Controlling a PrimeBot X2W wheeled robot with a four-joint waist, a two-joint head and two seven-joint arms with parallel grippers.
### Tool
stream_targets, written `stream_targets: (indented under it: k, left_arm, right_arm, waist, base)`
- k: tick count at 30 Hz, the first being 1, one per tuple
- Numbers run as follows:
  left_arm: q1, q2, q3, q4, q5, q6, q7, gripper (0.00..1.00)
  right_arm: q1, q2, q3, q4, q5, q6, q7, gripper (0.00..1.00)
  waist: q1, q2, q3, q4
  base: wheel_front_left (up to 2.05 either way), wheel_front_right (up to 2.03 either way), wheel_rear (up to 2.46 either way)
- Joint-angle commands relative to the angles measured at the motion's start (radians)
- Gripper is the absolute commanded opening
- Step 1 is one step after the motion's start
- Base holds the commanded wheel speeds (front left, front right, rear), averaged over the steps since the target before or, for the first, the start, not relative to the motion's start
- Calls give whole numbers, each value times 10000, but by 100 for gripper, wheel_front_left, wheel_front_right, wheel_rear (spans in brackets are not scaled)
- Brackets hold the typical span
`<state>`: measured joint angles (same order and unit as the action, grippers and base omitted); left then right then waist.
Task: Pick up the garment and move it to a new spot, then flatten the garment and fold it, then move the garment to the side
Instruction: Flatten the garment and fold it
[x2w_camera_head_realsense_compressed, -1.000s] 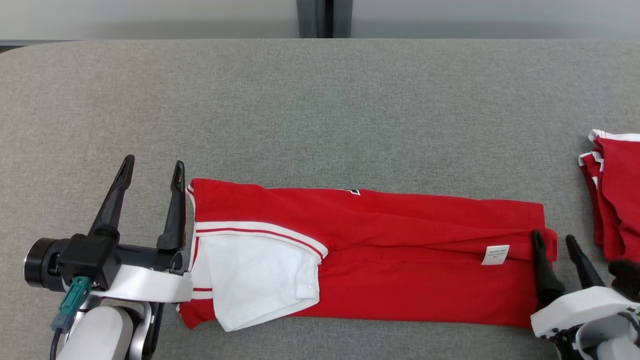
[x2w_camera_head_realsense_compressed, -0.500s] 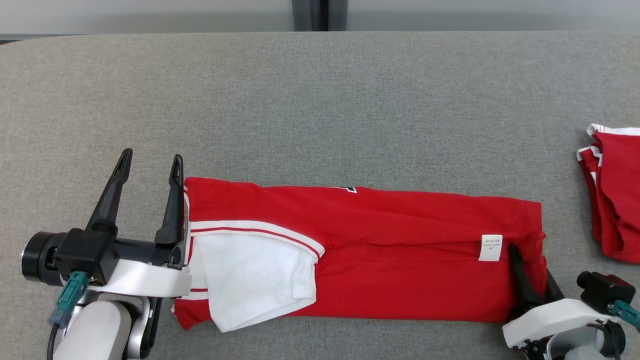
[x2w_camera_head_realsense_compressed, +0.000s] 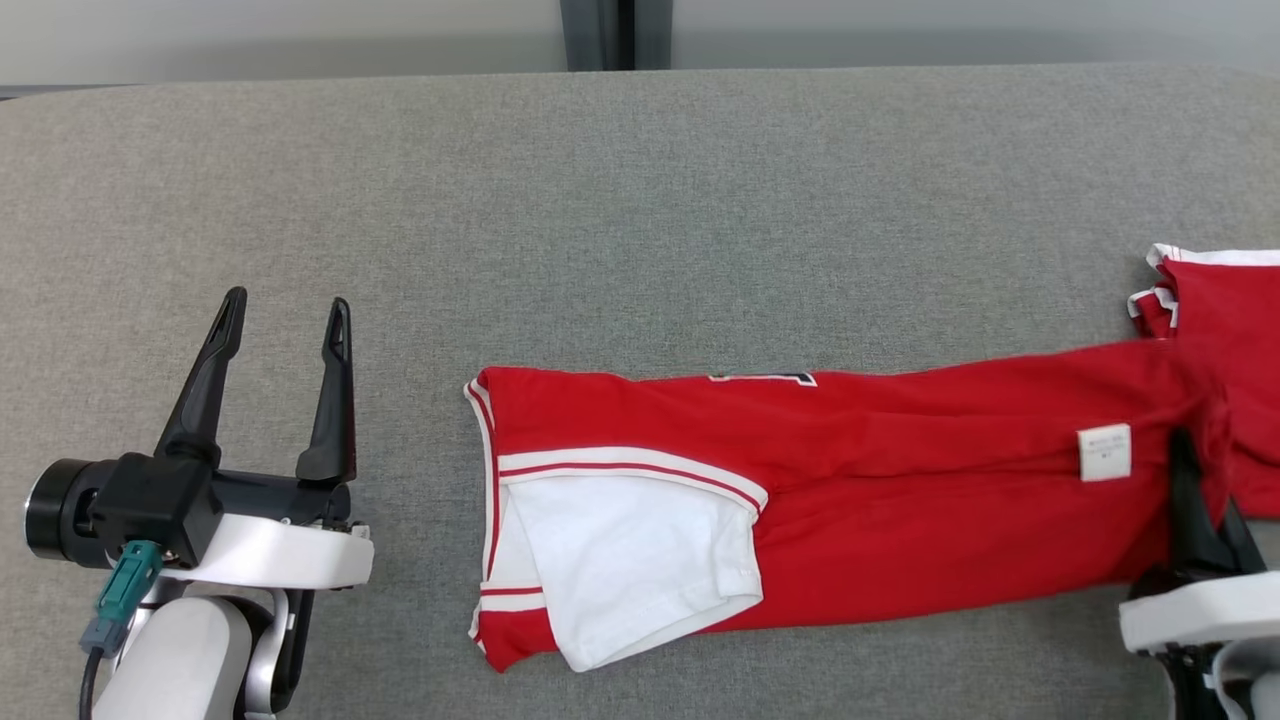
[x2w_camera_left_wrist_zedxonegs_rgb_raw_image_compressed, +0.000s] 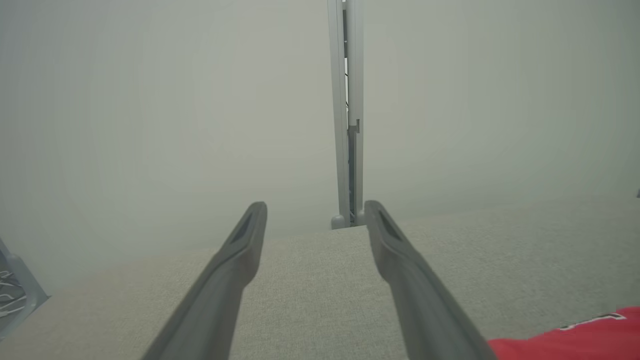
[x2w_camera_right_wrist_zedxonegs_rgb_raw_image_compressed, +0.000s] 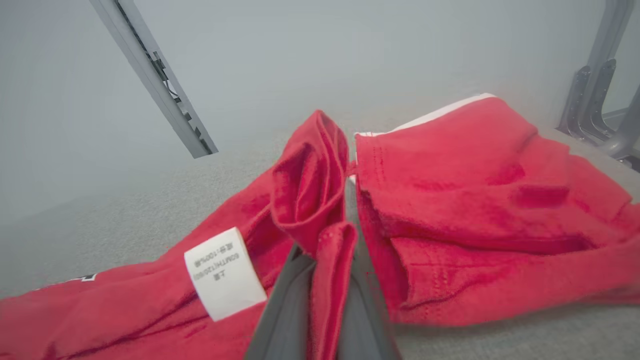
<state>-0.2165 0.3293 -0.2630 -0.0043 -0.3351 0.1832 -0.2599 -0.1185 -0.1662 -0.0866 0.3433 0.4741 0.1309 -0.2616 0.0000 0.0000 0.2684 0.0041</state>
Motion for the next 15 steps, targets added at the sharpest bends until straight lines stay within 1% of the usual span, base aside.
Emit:
stream_targets:
  k: [1,4,9,12,15]
  left_arm:
    - [-59,17,27,-21,37,33,-35,100]
    - [-120,-13,6,-40,59,15,-35,100]
    - [-229,-99,-89,2,85,-47,-35,100]
    - [-290,-179,-195,66,87,-142,-35,100]
    - [-409,-290,-269,149,50,-194,-35,100]
  right_arm:
    - [-121,41,231,-440,-139,2,-44,0]
    - [-192,275,896,-1428,-196,2,214,0]
    - [-264,688,2563,-3050,-51,2,873,0]
    - [-455,895,3663,-3545,187,2,1153,0]
    - [-807,1022,4802,-3366,577,2,1256,0]
  waist:
    - [0,0,-20,-27]
    - [0,0,-46,-54]
    - [0,0,-118,12]
    - [0,0,-155,117]
    - [0,0,-159,253]
  base:
    - [0,0,0]
    - [0,0,0]
    - [0,0,0]
    - [0,0,0]
    - [0,0,0]
